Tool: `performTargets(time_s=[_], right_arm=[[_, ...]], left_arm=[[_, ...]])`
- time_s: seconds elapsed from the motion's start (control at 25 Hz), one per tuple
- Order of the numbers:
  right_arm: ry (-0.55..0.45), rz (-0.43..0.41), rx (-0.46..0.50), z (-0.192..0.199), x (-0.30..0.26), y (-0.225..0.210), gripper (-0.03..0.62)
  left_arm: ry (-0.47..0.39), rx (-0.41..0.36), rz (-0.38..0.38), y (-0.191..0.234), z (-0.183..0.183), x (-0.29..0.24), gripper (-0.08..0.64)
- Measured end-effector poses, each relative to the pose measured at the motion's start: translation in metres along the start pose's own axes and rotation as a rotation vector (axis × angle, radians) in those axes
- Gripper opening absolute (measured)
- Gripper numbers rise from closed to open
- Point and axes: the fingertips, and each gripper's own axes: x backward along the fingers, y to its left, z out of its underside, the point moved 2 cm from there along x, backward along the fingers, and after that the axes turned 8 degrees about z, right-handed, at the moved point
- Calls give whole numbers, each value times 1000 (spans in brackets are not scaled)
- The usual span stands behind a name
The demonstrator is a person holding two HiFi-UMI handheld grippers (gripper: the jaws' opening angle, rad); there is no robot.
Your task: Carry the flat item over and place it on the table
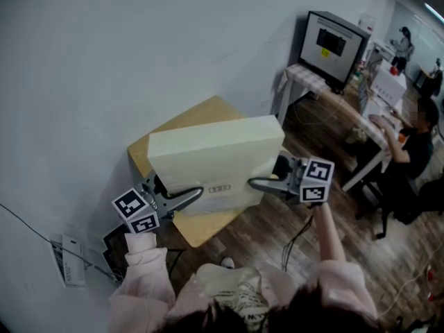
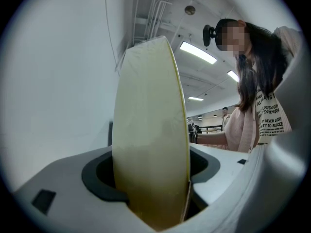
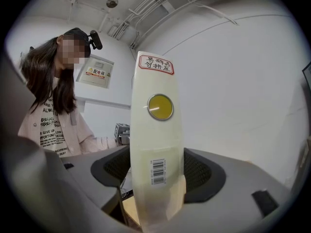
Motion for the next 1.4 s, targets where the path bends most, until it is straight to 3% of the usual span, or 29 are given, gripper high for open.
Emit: performTargets(time_s=[0.6,0.96,1.4], right_arm=[[42,1,3,17,-21,-44,328],[71,-37,12,23,-28,-90,330],[105,-111,29,41,-44,-139,330]], left_arm=[[34,12,-5,46,18,-14,359],[65,8,-39,80,27,-37,362],[127,59,-104,115,50,-58,365]])
